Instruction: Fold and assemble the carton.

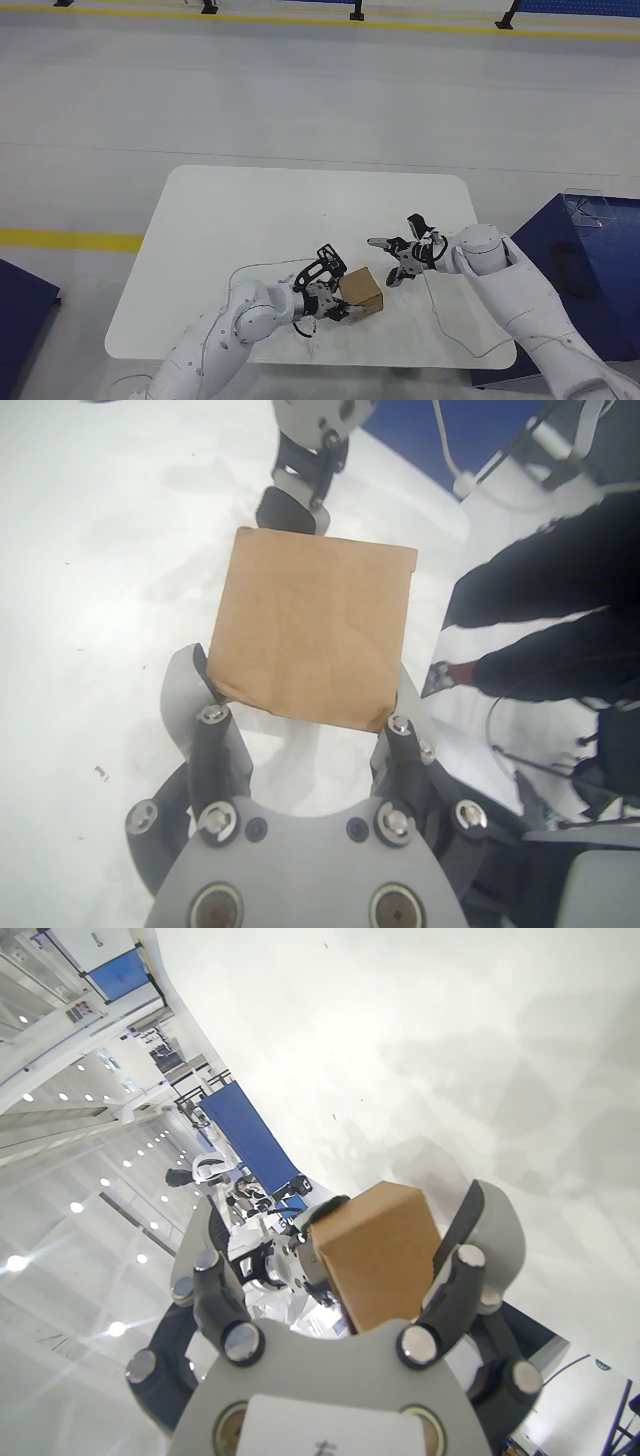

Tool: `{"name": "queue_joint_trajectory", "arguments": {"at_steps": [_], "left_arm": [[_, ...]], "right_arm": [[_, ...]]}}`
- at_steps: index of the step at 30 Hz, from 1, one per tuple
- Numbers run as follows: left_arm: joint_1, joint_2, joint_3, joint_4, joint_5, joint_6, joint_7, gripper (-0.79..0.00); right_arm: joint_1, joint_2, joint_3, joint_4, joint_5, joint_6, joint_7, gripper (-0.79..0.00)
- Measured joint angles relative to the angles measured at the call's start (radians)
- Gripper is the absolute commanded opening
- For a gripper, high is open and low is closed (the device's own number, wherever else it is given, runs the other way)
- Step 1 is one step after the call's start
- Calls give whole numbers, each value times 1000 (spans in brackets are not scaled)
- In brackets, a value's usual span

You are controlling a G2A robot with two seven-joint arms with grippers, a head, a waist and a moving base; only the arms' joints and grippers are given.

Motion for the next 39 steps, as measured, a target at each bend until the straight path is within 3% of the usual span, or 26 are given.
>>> {"name": "queue_joint_trajectory", "arguments": {"at_steps": [3,7,9,10,11,17,22,25,26,30,34,39], "left_arm": [[-17,-5,-51,43,-253,65,-87,-785],[-70,-18,-71,140,-533,222,-266,-785],[-97,-26,-54,187,-590,277,-333,-533],[-116,-32,-40,220,-600,311,-356,-172],[-129,-37,-29,244,-596,334,-356,0],[-144,-53,-32,297,-607,379,-188,0],[-73,-25,-80,141,-371,490,93,0],[-3,-10,-94,-2,-231,551,204,-613],[16,-6,-92,-42,-183,559,230,-785],[55,5,-46,-155,70,548,294,-785],[29,-1,26,-146,290,530,272,-785],[-23,-29,48,-77,242,547,194,-785]], "right_arm": [[-17,16,41,10,-1,-16,27,0],[-48,34,82,-9,-7,-19,49,0],[-62,40,94,-25,-10,-18,51,0],[-72,43,100,-36,-12,-18,51,0],[-79,45,103,-44,-13,-17,51,0],[-116,55,124,-85,-24,-15,56,0],[-143,64,144,-101,-31,-25,68,0],[-152,67,150,-108,-34,-28,80,0],[-154,68,151,-110,-35,-30,83,0],[-165,71,133,-138,-82,-41,114,0],[-165,71,132,-140,-84,-42,117,0],[-165,71,132,-140,-83,-41,116,0]]}}
